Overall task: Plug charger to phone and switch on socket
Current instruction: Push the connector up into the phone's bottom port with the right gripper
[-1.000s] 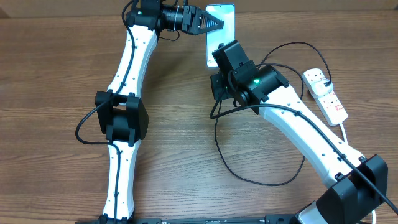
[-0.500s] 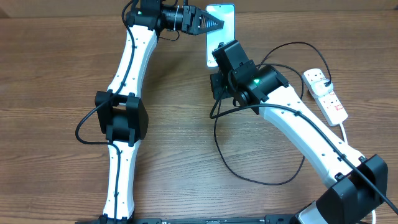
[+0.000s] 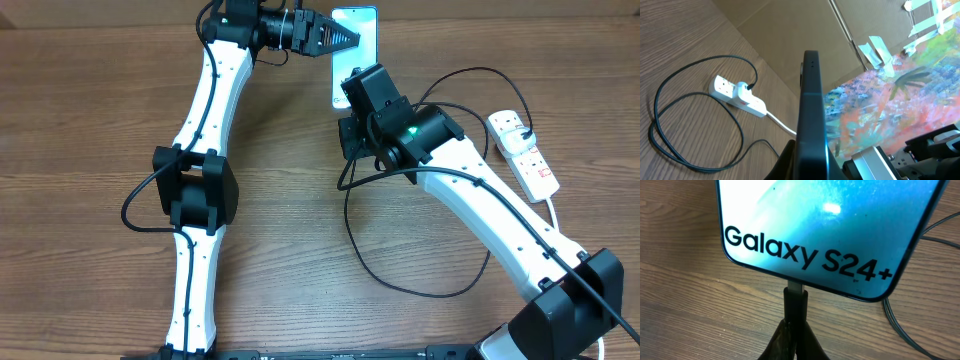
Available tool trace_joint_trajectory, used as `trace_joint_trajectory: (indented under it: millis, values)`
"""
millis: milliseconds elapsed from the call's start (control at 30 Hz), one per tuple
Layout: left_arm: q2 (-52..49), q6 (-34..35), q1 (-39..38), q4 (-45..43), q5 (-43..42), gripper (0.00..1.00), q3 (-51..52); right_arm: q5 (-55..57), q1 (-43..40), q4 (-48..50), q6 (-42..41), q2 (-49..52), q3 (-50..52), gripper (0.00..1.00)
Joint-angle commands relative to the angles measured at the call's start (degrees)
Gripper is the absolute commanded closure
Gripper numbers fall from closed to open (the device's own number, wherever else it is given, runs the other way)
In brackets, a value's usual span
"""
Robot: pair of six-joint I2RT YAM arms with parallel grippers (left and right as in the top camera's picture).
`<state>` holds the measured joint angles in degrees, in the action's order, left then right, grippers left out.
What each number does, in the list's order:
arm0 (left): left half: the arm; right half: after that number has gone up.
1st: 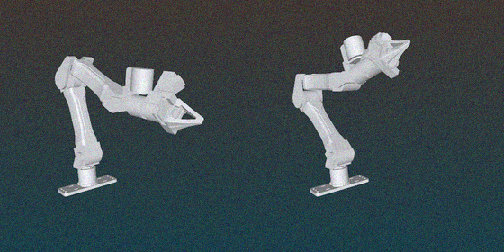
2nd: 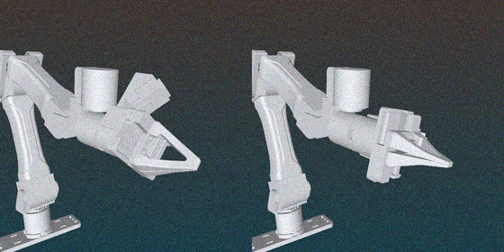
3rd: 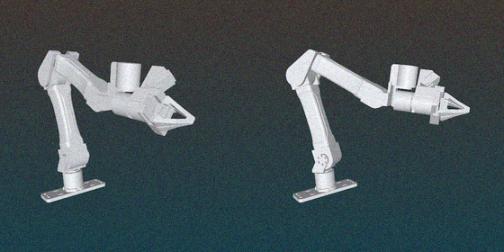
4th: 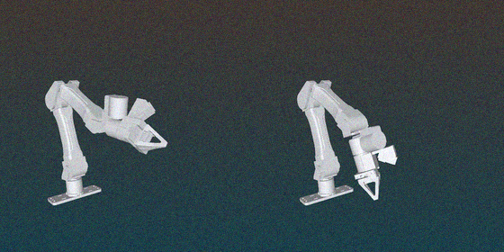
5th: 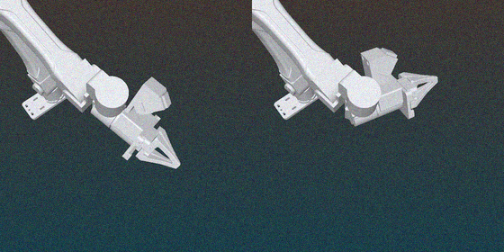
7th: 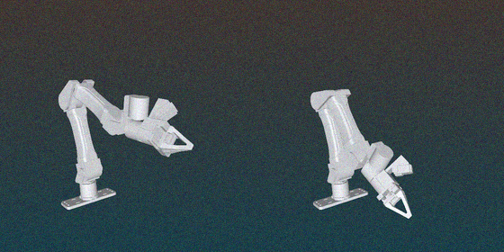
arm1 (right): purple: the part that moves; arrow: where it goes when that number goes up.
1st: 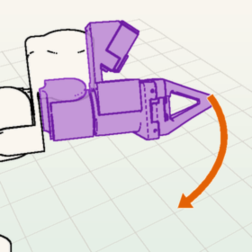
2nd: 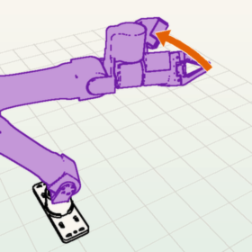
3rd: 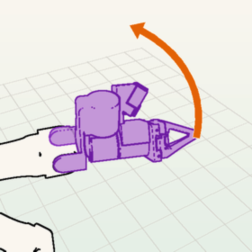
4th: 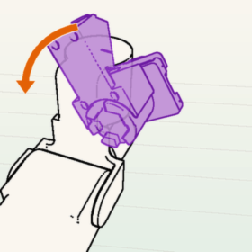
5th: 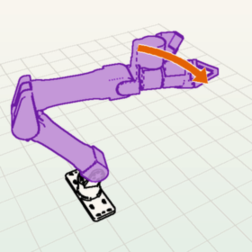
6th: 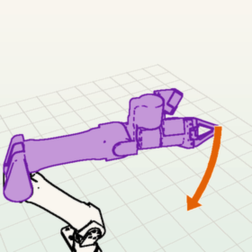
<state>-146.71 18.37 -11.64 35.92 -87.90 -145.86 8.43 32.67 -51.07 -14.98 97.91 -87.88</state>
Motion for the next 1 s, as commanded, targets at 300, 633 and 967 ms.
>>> trace_joint_trajectory:
  millis: [300,633,967]
  values:
    - [-0.2,0.5,0.0,-0.4,-2.7,0.96,-0.5,1.2,-0.2,0.4,-0.2,0.2,-1.6,0.96]
    - [-0.2,0.5,0.0,-0.4,-2.7,0.96,-0.5,1.2,-0.2,1.4,-0.2,0.2,-1.6,0.96]
    - [-0.2,0.5,0.0,-0.4,-2.7,0.96,-0.5,2.1,-0.2,1.6,-1.5,0.2,-1.6,0.96]
